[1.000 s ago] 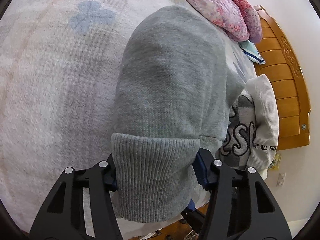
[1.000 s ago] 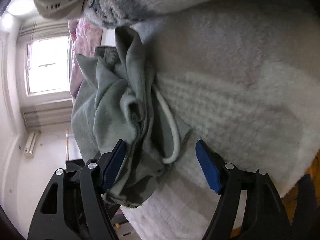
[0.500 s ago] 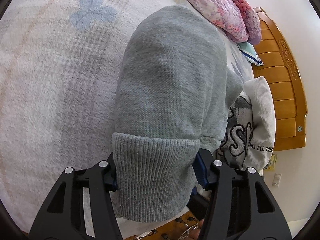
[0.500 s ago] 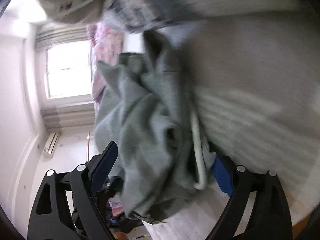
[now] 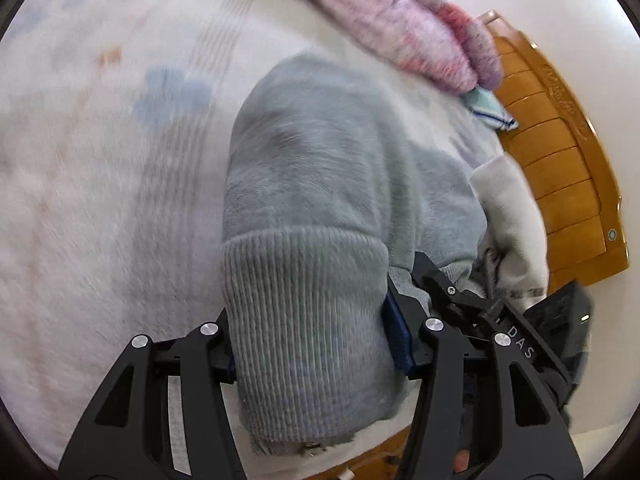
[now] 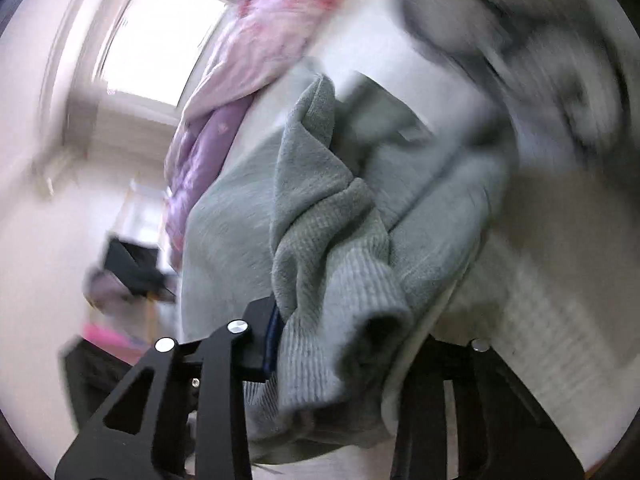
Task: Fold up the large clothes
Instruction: 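Open both tools and release the grey hoodie on the pile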
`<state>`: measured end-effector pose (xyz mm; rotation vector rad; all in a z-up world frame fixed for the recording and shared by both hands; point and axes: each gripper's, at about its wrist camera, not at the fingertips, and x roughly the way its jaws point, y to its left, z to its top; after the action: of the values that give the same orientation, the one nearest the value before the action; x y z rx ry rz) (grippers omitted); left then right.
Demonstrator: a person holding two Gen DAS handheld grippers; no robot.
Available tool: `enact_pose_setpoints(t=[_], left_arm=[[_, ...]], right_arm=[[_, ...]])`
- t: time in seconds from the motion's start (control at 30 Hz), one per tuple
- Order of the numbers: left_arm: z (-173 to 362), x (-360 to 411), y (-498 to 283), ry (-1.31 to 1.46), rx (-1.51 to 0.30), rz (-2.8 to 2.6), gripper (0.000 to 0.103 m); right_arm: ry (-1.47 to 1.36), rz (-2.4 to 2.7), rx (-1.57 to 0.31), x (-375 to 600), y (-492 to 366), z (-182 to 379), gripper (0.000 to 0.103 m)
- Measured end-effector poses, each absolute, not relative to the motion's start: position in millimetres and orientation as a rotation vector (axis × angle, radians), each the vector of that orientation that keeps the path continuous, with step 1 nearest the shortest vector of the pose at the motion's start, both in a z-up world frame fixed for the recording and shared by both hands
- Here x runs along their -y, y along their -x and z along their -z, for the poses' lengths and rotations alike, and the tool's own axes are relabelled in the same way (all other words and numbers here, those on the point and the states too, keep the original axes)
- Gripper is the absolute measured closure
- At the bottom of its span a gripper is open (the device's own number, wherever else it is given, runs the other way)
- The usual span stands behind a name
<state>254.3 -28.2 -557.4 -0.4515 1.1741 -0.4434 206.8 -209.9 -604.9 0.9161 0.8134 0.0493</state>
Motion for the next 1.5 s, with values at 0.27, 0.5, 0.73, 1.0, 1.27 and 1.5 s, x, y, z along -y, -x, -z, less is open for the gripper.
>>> enact_pose_setpoints(t=[0.27, 0.5, 0.73, 1.0, 1.27, 1.5], left_arm=[[455, 37, -236, 0.456, -0.966, 0.462, 0.049], [372, 109, -210, 0.478, -0.735, 0.541, 0.049], [382, 231, -210, 0.518, -0.682, 0.590, 0.049], [473, 337, -207, 0.378, -0.856, 0.534, 0.048], [474, 327, -189, 0.291, -0.798, 0.460, 0.015], [461, 301, -187, 0.207, -0.782, 0.443, 0.013]], right_arm=[[-0.696, -0.139, -0.700, 207, -209, 493, 0.074], [-0.584, -0.189, -0.506, 280, -185, 399, 0.074], [-0.545, -0.105, -0.472, 396, -178, 402, 0.074], [-0.677, 0.017, -0.696, 483, -184, 519, 0.072], [-0.650, 0.104, -0.732, 487, -182, 515, 0.042], [-0.564, 0.205, -0.780, 465, -163, 509, 0.038]])
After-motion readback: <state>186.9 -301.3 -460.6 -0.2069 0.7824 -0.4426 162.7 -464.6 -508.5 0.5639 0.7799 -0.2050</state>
